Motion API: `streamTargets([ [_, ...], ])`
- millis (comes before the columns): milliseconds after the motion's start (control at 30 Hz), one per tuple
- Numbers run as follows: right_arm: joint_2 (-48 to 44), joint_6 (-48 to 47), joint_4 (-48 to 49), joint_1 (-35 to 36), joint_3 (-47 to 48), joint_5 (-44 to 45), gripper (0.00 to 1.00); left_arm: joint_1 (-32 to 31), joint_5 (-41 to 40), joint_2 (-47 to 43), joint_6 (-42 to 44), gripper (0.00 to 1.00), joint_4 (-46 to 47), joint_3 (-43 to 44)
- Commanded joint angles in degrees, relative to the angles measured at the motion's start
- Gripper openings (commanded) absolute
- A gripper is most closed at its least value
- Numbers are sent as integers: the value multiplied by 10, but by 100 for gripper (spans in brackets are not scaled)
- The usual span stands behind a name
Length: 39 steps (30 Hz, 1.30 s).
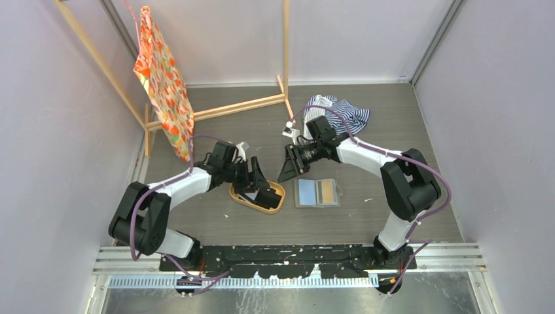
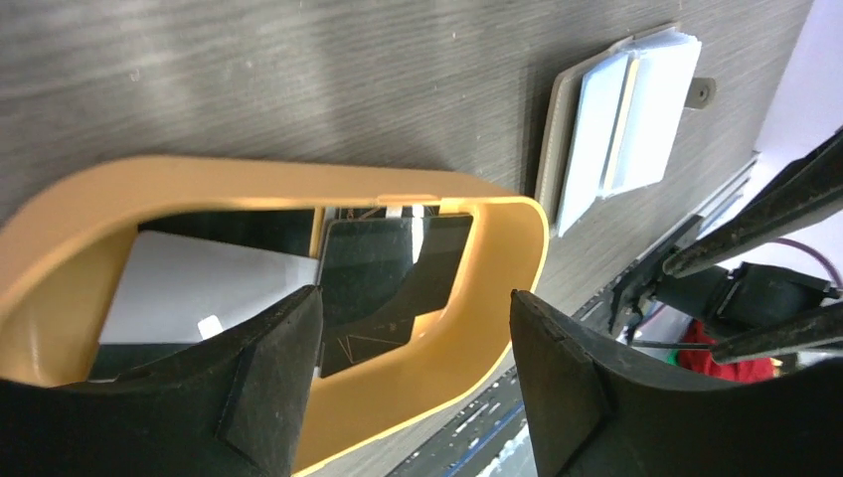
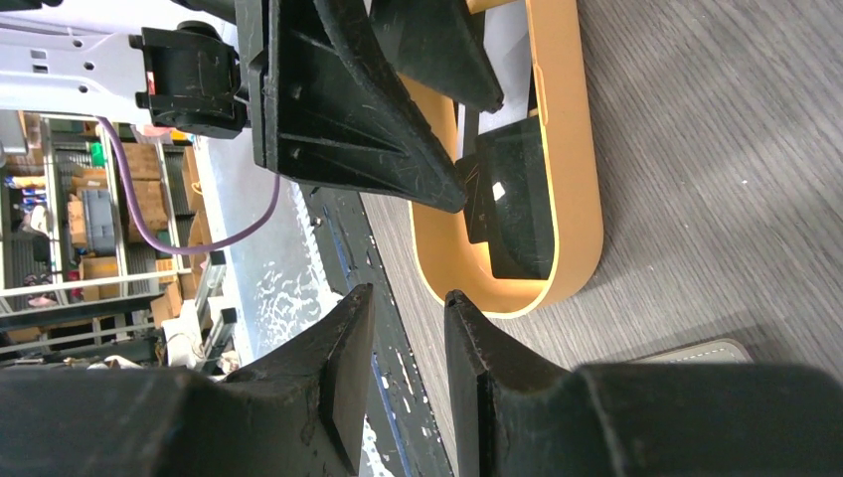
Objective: Put the credit cards into the card holder
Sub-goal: Pick up the credit card from the card holder.
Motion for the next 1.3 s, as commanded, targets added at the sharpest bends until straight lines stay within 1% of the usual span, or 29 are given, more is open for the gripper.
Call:
streamTargets([
  [0,-12,-10,4,-3,6,-13,37,-1,-18,27,62,71,-41,41],
  [100,-12,-11,4,-4,6,-13,37,-3,-21,42,73,72,-47,47],
  [300,-9,-11,4,-4,7,-15,37,-16,1,70,81,72,-45,50],
  [433,-10,-13,3,-4,6,-15,37,-19,18,70,73,69,-33,45],
  [533,-9,-13,3,-5,6,-16,37,-19,26,61,62,65,-26,39],
  [667,-9,-13,3,-6,7,-17,37,-19,47,51,35,61,5,23],
  [1000,-10,-13,3,-8,7,-18,37,-19,77,23,-20,57,71,0],
  [1267,-10,-13,3,-9,7,-18,37,-19,93,26,-51,55,120,-14],
])
